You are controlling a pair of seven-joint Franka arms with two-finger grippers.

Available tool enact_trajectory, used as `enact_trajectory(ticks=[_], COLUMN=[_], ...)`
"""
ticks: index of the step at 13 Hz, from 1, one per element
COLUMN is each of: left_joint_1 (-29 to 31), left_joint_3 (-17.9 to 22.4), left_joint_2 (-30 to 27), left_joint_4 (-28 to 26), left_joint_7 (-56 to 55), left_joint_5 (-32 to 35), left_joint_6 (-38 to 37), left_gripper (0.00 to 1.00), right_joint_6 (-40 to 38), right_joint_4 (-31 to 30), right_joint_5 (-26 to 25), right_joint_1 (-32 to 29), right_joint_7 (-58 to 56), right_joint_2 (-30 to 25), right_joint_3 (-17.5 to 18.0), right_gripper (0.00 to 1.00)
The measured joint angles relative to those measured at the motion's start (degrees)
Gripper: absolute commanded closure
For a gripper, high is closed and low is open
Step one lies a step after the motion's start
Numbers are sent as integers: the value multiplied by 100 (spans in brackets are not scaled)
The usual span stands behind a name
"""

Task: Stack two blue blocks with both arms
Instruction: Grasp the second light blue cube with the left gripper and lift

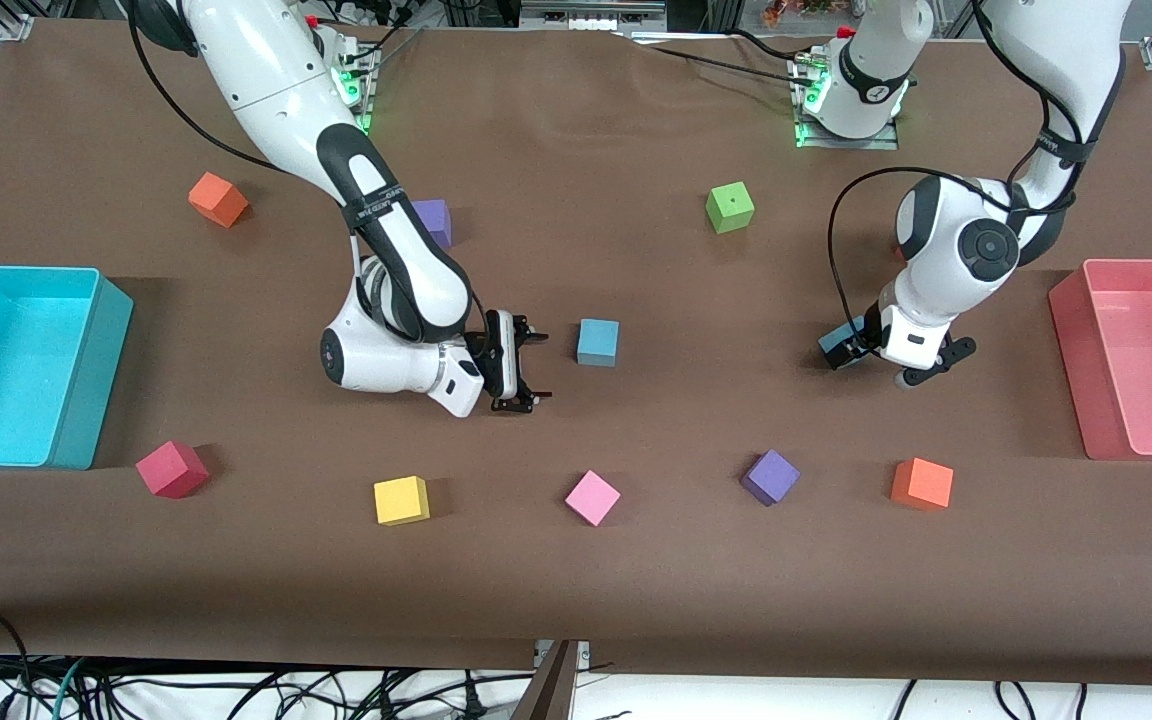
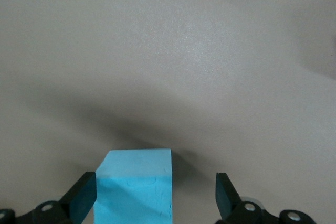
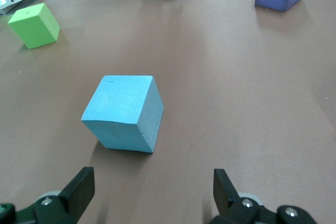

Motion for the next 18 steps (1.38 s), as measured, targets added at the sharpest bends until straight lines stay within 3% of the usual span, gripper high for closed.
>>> enact_trajectory(ticks=[3,11,12,15,16,18], left_joint_1=[0,-5,-11,-120,-137,-138], left_joint_3=[-1,-7,-10,-16,-19,-16], left_joint_2=[1,46,77,238,256,241], left_joint_4=[-8,-119,-129,-143,-142,-106], left_joint_7=[-12,-13,-13,-20,-20,-20], left_joint_5=[0,0,0,0,0,0], left_joint_6=[-17,-111,-129,-135,-135,-231], left_gripper=[0,1,7,77,85,90], right_joint_6=[1,97,105,104,83,-22], right_joint_4=[-220,-468,-485,-573,-606,-691], right_joint_5=[785,2051,2220,2545,2615,2883], right_joint_1=[1,194,217,211,202,175], right_joint_7=[-743,-1554,-1698,-2079,-2163,-2417], right_joint_2=[0,29,52,113,129,137], right_joint_3=[1,21,21,20,19,15], right_gripper=[0,0,0,0,0,0])
